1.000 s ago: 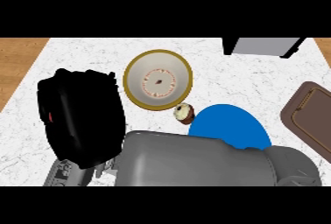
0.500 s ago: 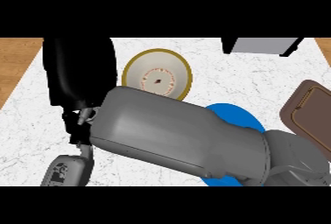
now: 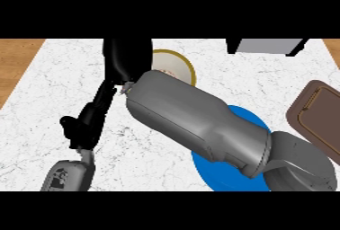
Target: Pick the bell pepper from the plate and place it in the bowl
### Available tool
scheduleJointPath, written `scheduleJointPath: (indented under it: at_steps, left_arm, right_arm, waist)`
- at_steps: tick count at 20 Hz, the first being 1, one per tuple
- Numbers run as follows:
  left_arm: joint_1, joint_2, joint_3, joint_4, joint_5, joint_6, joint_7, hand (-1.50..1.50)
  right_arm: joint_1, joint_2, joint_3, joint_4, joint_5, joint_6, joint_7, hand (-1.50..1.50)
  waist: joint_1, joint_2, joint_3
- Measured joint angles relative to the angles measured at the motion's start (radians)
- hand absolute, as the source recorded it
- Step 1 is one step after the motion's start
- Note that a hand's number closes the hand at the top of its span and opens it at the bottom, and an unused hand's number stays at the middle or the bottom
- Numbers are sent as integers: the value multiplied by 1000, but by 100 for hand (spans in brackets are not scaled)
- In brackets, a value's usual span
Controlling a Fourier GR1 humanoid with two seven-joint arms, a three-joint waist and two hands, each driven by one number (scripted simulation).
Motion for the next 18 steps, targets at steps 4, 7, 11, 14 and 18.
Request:
scheduleJointPath:
  at_steps: [4,7,11,14,18]
  left_arm:
    - [-9,3,3,-7,2,-4,17,0]
    - [-19,1,10,19,-3,0,-1,0]
    - [-9,-5,-3,3,-11,1,-1,0]
    - [-7,-8,-4,3,-7,-4,-4,0]
    - [-18,-6,2,3,-8,-1,6,0]
  right_arm:
    - [35,0,-14,108,-11,-12,-92,150]
    - [75,0,-19,166,-16,-24,-157,150]
    - [124,0,-41,234,-45,-27,-239,150]
    - [183,0,-92,262,-102,-20,-330,-150]
    - [235,-1,-168,275,-189,47,-461,-150]
  waist:
    - [1,2,1]
    - [-3,3,1]
    - [4,5,1]
    - [7,9,2]
    - [8,10,2]
